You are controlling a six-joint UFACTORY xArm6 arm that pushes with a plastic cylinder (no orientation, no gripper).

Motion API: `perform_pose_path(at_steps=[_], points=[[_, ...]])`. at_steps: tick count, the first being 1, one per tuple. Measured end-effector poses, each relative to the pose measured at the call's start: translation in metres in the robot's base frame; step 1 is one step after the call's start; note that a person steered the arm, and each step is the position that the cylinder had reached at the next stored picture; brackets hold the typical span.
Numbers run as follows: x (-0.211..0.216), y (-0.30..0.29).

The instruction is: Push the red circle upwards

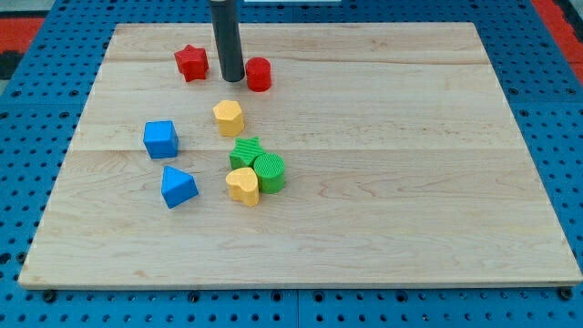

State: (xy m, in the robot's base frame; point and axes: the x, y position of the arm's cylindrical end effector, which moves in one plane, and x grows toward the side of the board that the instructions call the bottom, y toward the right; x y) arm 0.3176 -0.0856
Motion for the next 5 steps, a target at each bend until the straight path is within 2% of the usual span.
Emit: perform_pose_path(at_steps=[1, 2, 3, 4, 5], points=[[0.019, -0.005], [-0.027, 0.038], [-0.022, 0.037], [0.014, -0.07], [0.074, -0.081]])
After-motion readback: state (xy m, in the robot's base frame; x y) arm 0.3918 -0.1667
